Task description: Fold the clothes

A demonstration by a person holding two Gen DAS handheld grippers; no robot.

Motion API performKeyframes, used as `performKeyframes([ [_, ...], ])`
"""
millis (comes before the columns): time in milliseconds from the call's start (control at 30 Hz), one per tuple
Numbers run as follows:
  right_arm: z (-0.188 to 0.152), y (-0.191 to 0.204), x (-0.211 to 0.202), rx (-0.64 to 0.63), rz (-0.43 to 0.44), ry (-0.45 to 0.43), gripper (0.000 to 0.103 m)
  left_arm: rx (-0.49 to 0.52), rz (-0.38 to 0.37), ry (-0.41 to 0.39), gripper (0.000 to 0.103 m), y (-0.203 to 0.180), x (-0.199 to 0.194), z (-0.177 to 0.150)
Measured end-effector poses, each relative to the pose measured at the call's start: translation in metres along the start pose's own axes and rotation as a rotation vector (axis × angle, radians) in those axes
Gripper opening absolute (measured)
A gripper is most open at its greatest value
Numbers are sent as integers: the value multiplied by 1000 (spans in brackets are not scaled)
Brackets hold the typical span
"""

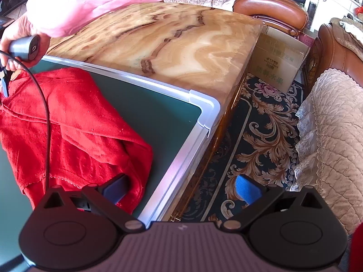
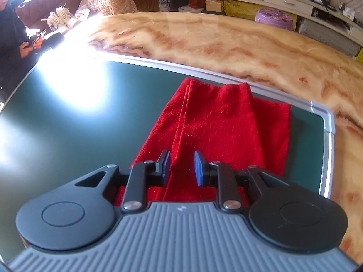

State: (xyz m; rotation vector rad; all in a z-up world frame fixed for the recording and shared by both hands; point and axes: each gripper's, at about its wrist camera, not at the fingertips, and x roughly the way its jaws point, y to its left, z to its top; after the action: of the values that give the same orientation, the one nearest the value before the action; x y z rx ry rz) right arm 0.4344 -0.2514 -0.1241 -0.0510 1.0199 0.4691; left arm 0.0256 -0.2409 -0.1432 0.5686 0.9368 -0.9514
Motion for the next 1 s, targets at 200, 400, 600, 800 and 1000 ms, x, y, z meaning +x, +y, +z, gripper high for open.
performKeyframes([
  [200, -1, 2, 6, 20, -35, 0, 7, -4, -2, -1, 103, 0, 0, -1],
  [400, 4, 2, 1, 31, -9, -34, 3, -6, -4, -2, 103, 1, 0, -1],
  [600, 7, 3, 10, 67, -3, -9, 3, -4, -6, -2, 103, 1, 0, -1],
  [800, 5, 4, 11, 87, 11, 19, 16, 2, -4, 0, 103, 1, 1, 0],
  [1000, -23, 4, -48, 64, 130, 22, 17, 20, 11, 2, 103, 0, 0, -3],
])
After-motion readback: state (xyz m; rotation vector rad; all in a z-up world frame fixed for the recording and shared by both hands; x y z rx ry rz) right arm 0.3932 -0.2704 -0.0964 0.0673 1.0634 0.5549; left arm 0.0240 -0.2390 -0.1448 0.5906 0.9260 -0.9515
